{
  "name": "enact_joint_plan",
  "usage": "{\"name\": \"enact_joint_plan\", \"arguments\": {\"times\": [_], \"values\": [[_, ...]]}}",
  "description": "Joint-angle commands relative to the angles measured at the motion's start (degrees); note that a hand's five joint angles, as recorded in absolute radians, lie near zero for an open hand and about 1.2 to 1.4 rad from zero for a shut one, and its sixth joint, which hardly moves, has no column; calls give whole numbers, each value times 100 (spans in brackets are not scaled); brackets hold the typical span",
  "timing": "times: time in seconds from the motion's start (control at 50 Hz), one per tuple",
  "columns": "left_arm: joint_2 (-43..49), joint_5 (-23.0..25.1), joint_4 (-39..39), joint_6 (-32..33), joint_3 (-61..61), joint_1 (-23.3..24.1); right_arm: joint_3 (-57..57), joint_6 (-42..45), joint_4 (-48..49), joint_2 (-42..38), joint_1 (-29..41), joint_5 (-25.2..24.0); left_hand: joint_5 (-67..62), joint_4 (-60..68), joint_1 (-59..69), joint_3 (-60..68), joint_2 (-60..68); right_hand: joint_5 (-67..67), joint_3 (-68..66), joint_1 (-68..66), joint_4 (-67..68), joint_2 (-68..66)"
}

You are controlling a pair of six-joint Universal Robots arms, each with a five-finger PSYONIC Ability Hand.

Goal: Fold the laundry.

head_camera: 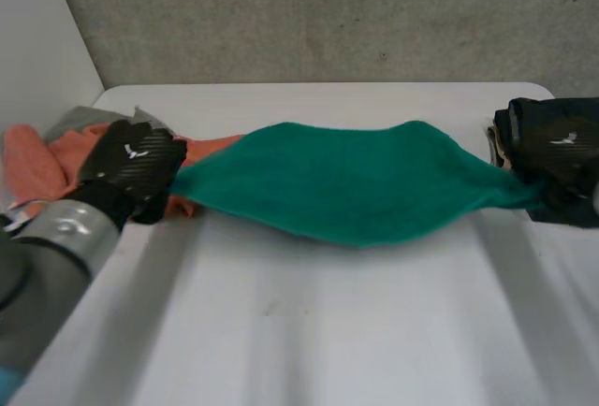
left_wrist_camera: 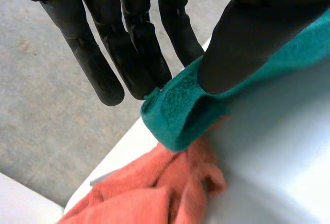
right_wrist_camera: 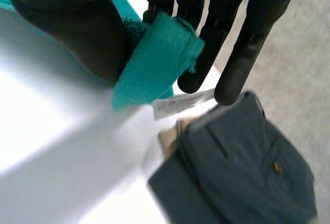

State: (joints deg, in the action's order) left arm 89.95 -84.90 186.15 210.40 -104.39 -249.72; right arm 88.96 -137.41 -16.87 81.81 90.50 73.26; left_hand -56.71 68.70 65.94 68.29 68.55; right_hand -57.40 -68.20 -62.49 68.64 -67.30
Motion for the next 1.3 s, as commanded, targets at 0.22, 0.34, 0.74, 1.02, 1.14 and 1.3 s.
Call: {"name": "enact_joint_plan", "arguments": {"times": [0.22,0.34,0.74,1.02,1.14,1.3], "values": [[786,-9,-1345,1100,304,-174,-19,1454,-1346,-295,-577,57,-1329,1130,1406,1171,1145,-1260,-1180,-1751,1136,-1270],[2270,-149,-686,1100,1794,-86,-1098,1095,-625,-1421,300,899,-1329,1130,1406,1171,1145,-1260,-1180,-1751,1136,-1270],[3055,-545,3385,696,5105,-235,-2753,-602,5687,-1545,996,1525,-1329,1130,1406,1171,1145,-1260,-1180,-1751,1136,-1270],[3090,-458,2883,361,3120,-279,-2173,-646,4694,-2538,1093,1112,-1329,1130,1406,1171,1145,-1260,-1180,-1751,1136,-1270],[3161,-142,2831,379,2345,-253,-1725,-585,4474,-3004,1049,997,-1329,1130,1406,1171,1145,-1260,-1180,-1751,1136,-1270],[2609,131,1988,730,886,-244,-803,-444,3087,-2496,1014,997,-1329,1130,1406,1171,1145,-1260,-1180,-1751,1136,-1270]]}}
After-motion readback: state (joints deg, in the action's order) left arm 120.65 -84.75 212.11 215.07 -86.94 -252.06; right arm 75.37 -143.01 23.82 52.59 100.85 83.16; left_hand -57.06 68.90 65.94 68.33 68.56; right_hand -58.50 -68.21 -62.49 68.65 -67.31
